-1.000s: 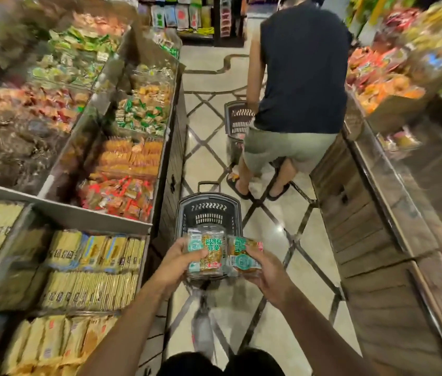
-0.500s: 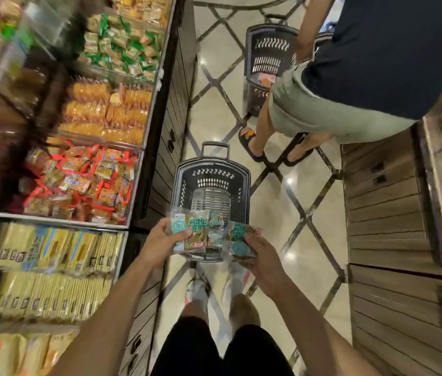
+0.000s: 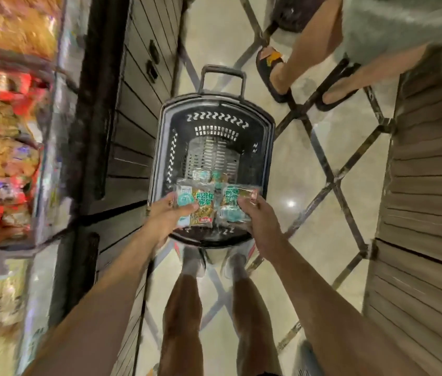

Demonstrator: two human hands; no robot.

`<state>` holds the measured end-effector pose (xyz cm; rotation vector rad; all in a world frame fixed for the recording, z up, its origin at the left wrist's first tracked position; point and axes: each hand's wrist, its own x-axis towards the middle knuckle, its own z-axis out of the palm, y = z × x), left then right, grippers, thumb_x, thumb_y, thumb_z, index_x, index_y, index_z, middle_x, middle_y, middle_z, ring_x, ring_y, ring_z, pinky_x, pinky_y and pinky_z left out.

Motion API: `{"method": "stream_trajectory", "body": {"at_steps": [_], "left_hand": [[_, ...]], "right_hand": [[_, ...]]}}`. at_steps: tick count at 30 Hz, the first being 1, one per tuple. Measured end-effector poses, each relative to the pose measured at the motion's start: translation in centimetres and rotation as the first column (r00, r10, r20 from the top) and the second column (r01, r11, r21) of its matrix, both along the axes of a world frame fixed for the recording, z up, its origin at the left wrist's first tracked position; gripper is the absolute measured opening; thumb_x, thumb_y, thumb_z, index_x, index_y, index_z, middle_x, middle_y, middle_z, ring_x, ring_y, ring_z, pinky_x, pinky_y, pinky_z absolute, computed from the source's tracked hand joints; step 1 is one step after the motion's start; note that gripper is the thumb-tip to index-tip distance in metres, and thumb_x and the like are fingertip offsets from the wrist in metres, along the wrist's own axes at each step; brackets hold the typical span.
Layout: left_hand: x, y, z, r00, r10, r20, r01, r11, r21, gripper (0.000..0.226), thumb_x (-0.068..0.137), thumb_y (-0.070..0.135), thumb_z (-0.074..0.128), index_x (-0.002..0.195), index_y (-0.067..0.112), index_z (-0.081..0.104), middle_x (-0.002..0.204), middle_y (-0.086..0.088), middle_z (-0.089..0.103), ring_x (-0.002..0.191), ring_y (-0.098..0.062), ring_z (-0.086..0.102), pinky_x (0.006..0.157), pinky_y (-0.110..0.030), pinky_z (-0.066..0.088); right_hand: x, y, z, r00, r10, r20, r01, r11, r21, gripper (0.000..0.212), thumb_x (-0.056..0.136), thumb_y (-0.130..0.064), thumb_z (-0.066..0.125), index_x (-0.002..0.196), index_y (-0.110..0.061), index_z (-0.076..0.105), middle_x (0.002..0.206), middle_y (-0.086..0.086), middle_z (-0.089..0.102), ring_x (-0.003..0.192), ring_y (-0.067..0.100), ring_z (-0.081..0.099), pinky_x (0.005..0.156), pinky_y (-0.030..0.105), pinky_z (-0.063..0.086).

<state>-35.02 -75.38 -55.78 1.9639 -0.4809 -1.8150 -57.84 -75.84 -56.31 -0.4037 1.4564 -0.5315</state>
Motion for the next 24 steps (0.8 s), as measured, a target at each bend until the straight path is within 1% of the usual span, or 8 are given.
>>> {"method": "stream_trajectory", "body": {"at_steps": [4, 7, 10, 13, 16, 18, 21, 24], "left_hand": [[0.7, -0.8, -7.9, 0.999, 0.040, 0.014, -0.040, 0.999, 0.012, 0.101, 0.081, 0.035, 0.087, 0.161, 0.011, 0.031, 0.163, -0.009, 0.042, 0.144, -0.026, 0.045, 0.119, -0.037, 0.034], [1.0, -1.4, -13.1, 0.998, 0.051, 0.029, -0.052, 0.998, 0.028, 0.095, 0.085, 0.032, 0.085, 0.161, 0.014, 0.031, 0.159, -0.007, 0.046, 0.142, -0.026, 0.047, 0.121, -0.040, 0.034], [1.5, -2.3, -17.9, 0.991, 0.107, 0.080, -0.112, 0.992, 0.059, 0.074, 0.076, 0.031, 0.090, 0.139, 0.013, 0.057, 0.130, -0.001, 0.069, 0.121, -0.021, 0.063, 0.115, -0.041, 0.044], [2.5, -2.6, -23.9, 0.977, 0.163, 0.135, -0.169, 0.985, 0.039, 0.075, 0.064, 0.040, 0.098, 0.126, 0.011, 0.067, 0.120, -0.003, 0.077, 0.113, -0.023, 0.073, 0.106, -0.049, 0.055], [2.2, -4.2, -27.5, 0.972, 0.149, 0.183, -0.155, 0.988, 0.019, 0.047, 0.079, 0.021, 0.090, 0.119, 0.011, 0.068, 0.107, 0.000, 0.078, 0.099, -0.015, 0.076, 0.091, -0.029, 0.061], [1.6, -5.6, -30.0, 0.973, 0.129, 0.189, -0.129, 0.992, -0.012, 0.048, 0.081, 0.016, 0.088, 0.123, 0.007, 0.066, 0.105, 0.000, 0.077, 0.086, -0.008, 0.076, 0.073, -0.015, 0.058], [0.9, -7.5, -33.4, 0.977, 0.106, 0.183, -0.108, 0.994, -0.001, 0.054, 0.083, 0.008, 0.086, 0.130, -0.001, 0.061, 0.117, -0.007, 0.072, 0.079, -0.002, 0.071, 0.068, -0.010, 0.055], [0.1, -9.1, -36.1, 0.982, 0.087, 0.166, -0.096, 0.994, 0.044, 0.055, 0.082, -0.005, 0.083, 0.131, -0.010, 0.058, 0.120, -0.016, 0.071, 0.075, -0.004, 0.072, 0.066, -0.012, 0.055]], "right_hand": [[1.0, -0.5, -8.5, 0.998, -0.039, -0.055, 0.042, 0.996, 0.073, 0.036, 0.091, -0.037, 0.075, 0.122, -0.018, 0.072, 0.116, 0.010, 0.077, 0.109, 0.031, 0.074, 0.100, 0.055, 0.058], [1.9, -1.0, -14.5, 0.996, -0.078, -0.041, 0.082, 0.988, 0.130, 0.041, 0.090, -0.038, 0.076, 0.124, -0.017, 0.071, 0.119, 0.010, 0.076, 0.114, 0.032, 0.072, 0.102, 0.054, 0.055], [2.9, -1.9, -19.9, 0.992, -0.086, -0.093, 0.098, 0.985, 0.139, 0.032, 0.096, -0.028, 0.074, 0.124, -0.013, 0.070, 0.117, 0.009, 0.076, 0.112, 0.031, 0.072, 0.101, 0.051, 0.055], [3.7, -2.7, -25.0, 0.986, -0.071, -0.154, 0.086, 0.992, 0.094, 0.028, 0.093, -0.026, 0.077, 0.117, -0.013, 0.071, 0.114, 0.011, 0.077, 0.108, 0.032, 0.074, 0.104, 0.057, 0.053], [4.0, -3.7, -28.5, 0.966, -0.068, -0.250, 0.083, 0.995, 0.051, 0.037, 0.087, -0.030, 0.079, 0.114, -0.010, 0.067, 0.111, 0.015, 0.075, 0.105, 0.033, 0.073, 0.101, 0.058, 0.055], [4.2, -4.7, -30.4, 0.952, -0.082, -0.297, 0.096, 0.995, 0.035, 0.039, 0.088, -0.028, 0.080, 0.119, -0.014, 0.062, 0.113, 0.012, 0.073, 0.104, 0.030, 0.072, 0.098, 0.054, 0.057], [4.3, -6.0, -33.5, 0.943, -0.025, -0.331, 0.035, 0.999, 0.025, 0.037, 0.088, -0.028, 0.082, 0.115, -0.016, 0.060, 0.109, 0.007, 0.071, 0.101, 0.025, 0.071, 0.092, 0.045, 0.060], [4.4, -7.2, -36.6, 0.941, -0.032, -0.336, 0.052, 0.997, 0.050, 0.023, 0.093, -0.016, 0.078, 0.102, -0.016, 0.057, 0.094, 0.000, 0.066, 0.083, 0.011, 0.066, 0.072, 0.024, 0.056]]}}
